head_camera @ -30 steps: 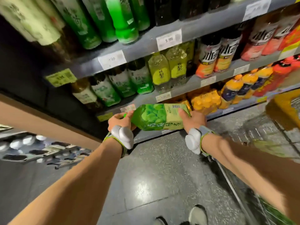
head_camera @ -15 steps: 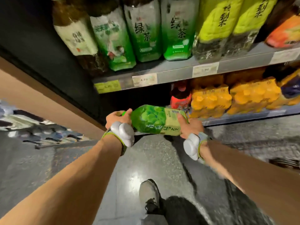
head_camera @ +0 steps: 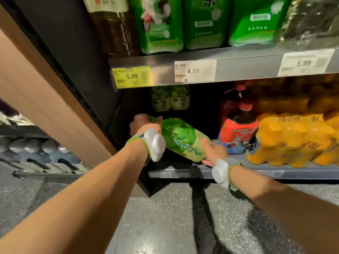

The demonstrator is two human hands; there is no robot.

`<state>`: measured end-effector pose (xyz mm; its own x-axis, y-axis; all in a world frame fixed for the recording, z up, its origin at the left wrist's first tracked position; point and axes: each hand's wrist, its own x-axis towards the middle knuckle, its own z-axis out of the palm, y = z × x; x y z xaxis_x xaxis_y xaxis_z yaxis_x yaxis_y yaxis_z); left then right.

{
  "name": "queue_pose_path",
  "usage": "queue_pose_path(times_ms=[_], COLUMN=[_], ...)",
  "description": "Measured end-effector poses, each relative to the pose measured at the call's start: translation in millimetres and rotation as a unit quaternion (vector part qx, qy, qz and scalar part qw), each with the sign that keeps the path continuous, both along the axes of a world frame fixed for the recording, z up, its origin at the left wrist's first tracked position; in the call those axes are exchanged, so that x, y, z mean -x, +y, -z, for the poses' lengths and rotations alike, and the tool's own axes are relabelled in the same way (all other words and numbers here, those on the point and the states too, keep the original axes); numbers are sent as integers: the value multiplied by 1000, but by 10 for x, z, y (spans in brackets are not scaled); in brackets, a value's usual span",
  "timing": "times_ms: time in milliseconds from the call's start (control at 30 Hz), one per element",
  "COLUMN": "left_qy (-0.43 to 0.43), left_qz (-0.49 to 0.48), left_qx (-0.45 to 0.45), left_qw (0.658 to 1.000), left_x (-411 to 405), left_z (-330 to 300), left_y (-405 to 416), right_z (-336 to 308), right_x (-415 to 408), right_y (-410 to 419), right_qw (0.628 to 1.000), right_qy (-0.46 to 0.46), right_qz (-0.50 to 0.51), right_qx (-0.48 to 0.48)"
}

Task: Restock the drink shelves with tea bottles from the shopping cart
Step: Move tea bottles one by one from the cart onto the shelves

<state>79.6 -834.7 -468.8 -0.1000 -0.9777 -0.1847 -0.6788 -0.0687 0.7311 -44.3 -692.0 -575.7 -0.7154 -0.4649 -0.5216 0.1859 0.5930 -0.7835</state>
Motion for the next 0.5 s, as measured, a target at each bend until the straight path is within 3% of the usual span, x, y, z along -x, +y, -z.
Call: queue_pose_path(times_ms=[167,300,500], left_qy=[7,-6,-34], left_qz=[36,73,139], left_qx=[58,99,144], left_qw=[998,992,979], left_x=[44,110,268], left_z=[56,-49,53], left_y=[-10,47,140], right_z=[165,224,229], right_x=[14,-36,-139], right_y=[-152,-341,-424], right_qw=[997,990,969], right_qy=[-26,47,107], right_qz=[-65,-117,-219], right_qx=[-36,-70,-27])
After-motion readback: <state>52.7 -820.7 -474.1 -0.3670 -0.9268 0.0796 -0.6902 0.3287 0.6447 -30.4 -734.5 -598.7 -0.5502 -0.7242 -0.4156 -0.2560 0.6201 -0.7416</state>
